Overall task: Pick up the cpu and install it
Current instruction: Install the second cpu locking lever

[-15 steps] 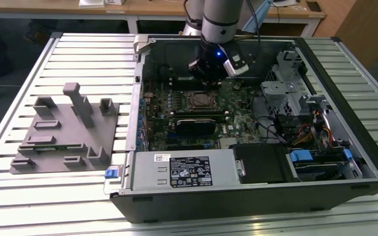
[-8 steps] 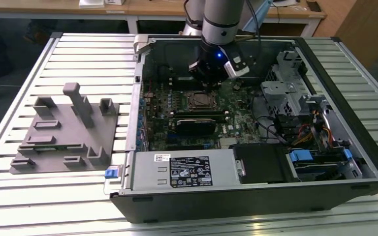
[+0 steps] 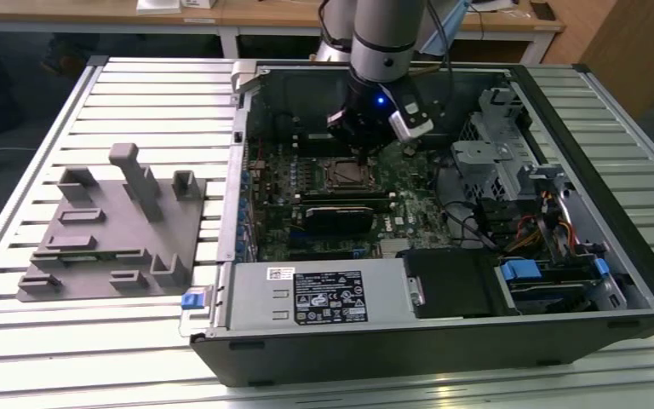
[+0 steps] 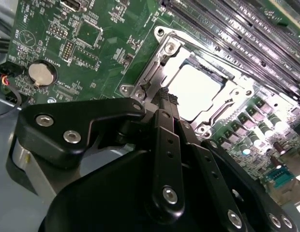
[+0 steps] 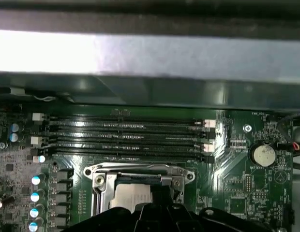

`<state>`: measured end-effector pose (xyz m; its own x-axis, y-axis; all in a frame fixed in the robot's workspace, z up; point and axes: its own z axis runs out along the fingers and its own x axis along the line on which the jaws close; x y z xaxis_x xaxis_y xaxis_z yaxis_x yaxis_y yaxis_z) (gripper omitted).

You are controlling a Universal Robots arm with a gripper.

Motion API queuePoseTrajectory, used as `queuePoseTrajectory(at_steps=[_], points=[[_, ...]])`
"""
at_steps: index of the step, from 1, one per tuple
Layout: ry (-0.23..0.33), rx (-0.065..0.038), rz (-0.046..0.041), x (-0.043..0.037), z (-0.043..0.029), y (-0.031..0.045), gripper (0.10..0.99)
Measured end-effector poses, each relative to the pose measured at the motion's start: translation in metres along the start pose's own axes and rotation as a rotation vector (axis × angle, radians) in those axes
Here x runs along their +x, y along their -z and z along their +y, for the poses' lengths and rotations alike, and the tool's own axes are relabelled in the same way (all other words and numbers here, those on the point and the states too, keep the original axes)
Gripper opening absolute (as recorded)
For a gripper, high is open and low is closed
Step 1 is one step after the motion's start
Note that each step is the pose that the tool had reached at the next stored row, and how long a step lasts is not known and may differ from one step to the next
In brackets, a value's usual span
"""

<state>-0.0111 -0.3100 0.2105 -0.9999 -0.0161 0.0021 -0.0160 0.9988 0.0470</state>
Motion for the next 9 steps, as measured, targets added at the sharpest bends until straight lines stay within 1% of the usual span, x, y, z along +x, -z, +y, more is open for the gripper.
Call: queuePoseTrajectory(at_steps=[2,7,9], points=[[0.000,0.000,0.0000,0.0000,0.0000,0.0019,0.106],[0.000,0.000,-0.0001,0.0000,0.0004,0.0115,0.106],[0.000,0.000,0.0000,0.0000,0.0002,0.0138,0.106]])
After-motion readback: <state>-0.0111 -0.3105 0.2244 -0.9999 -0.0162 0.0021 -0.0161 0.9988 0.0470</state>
